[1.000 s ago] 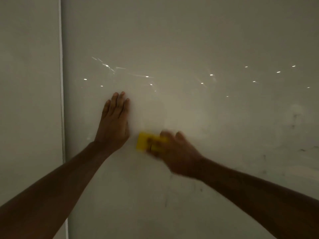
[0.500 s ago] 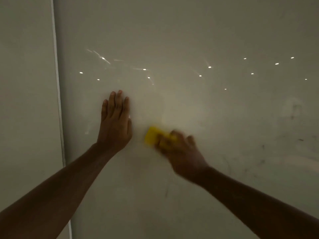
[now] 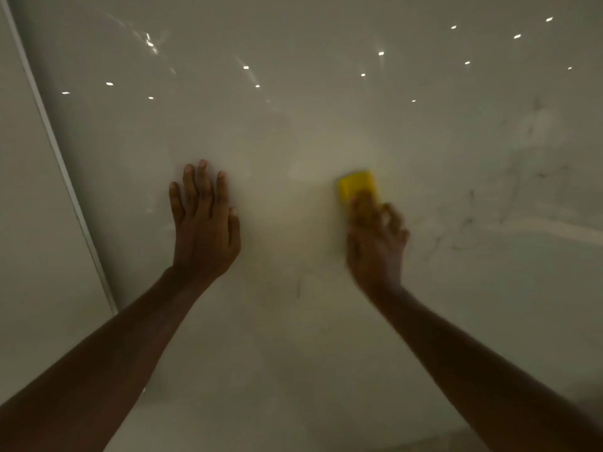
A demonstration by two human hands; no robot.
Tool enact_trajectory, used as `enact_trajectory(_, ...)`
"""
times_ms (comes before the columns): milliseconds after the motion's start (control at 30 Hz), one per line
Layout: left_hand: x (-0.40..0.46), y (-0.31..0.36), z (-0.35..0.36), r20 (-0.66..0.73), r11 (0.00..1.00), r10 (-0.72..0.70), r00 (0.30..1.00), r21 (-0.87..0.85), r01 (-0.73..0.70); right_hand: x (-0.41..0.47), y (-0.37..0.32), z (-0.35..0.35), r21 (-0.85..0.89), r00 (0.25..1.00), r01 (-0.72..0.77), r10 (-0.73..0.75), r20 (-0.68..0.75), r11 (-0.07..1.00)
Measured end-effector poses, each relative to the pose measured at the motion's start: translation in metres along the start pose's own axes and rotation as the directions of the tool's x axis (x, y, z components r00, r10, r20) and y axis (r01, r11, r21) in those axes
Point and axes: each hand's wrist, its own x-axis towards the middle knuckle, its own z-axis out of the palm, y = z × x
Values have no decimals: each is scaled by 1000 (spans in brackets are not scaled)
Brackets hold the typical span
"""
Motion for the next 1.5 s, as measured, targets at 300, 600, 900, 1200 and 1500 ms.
enact_trajectory(300,-15,-1,-2,23,1000,-3,1000,-5,3,-85,38,9,169,731,605,-628,268,778)
enact_trajectory(600,-12,19,4,41,999,17,999,-37,-16,-71,57,-1,1,997,-53,53,50,999)
enact_trajectory(900,17,72,18,36,994,94,995,-59,-92,-78,120,-24,3,861,391,-367,352,920)
enact_trajectory(1200,52,113,30,25,995,93,995,-41,-92,-79,130,-29,9,966,-260,260,-6,966)
enact_trajectory(1500,63,145,37,17,1000,28,999,-3,-27,-174,119,-24,282,715,487,-563,415,827)
